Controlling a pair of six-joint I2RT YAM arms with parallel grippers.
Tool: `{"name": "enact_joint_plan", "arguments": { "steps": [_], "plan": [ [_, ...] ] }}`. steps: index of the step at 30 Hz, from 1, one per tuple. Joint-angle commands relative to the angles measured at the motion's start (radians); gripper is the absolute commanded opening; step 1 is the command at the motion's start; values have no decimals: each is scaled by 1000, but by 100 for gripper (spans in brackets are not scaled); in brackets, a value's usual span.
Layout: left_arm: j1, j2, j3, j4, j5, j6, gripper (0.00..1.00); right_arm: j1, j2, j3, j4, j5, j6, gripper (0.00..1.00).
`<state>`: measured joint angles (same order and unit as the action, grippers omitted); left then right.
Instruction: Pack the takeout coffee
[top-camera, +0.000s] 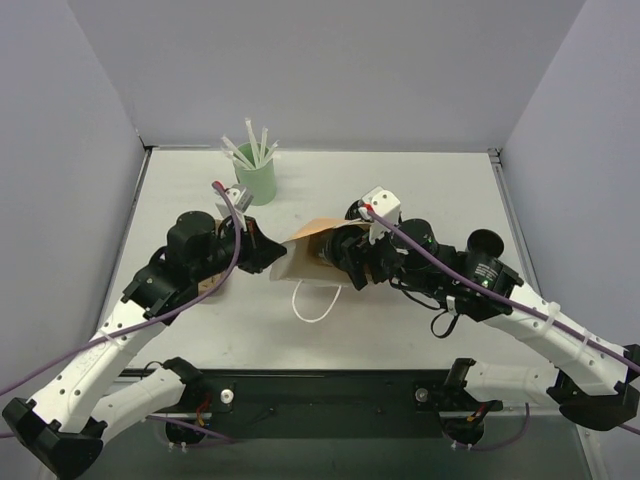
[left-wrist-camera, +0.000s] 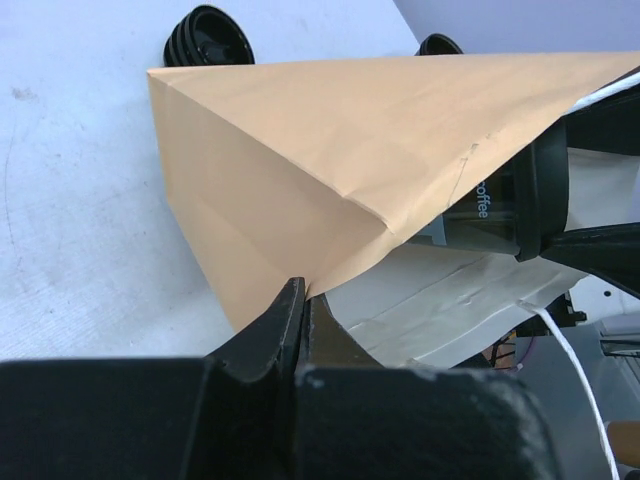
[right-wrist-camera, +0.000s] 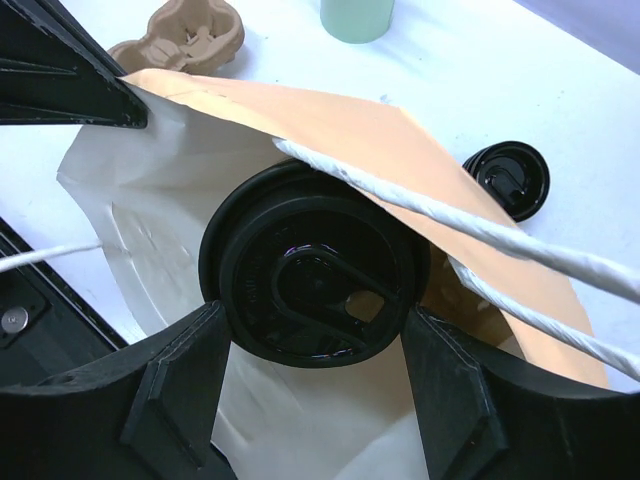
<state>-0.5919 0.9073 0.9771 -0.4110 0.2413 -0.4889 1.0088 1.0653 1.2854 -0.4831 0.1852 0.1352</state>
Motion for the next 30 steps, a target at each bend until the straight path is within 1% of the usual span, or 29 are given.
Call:
{"name": "enact_joint_plan", "arguments": {
  "steps": [1,3,4,10,12,14,15,16,17,18,21,24,26,30],
  "plan": [
    [9,24,84,-158,-69,45,0,-9,-65,101,-28,132,27,43],
    [9,28,110,-172,-70,53,0,-9,-68,101,-35,103,32,43],
    [9,31,117,-169,-62,52,0,-9,-65,103,-55,61,40,43],
    [9,47,152,-85,10,-49,0,-6,-57,52,-109,-79,102,41],
    [9,48,158,-83,36,-77,0,2,-54,45,-112,-92,115,40],
    [9,56,169,-130,26,-79,0,7,-41,51,-109,-122,115,41],
    [9,61,178,-156,-9,-77,0,7,-30,61,-109,-145,115,41],
    [9,73,198,-222,-26,-74,0,10,-7,69,-106,-168,113,41],
    [9,80,210,-251,-37,-70,0,13,4,78,-101,-212,113,41],
    [9,96,219,-274,-59,-62,0,28,18,89,-94,-222,115,41],
    [9,96,221,-307,-60,-39,0,62,53,98,-52,-192,132,41],
    [9,91,212,-324,-71,-34,0,91,74,97,-11,-65,139,41],
    [9,99,224,-354,-88,-16,0,102,84,97,12,-29,141,41],
    [9,131,262,-449,-160,15,0,116,88,117,46,63,155,41]
  ]
}}
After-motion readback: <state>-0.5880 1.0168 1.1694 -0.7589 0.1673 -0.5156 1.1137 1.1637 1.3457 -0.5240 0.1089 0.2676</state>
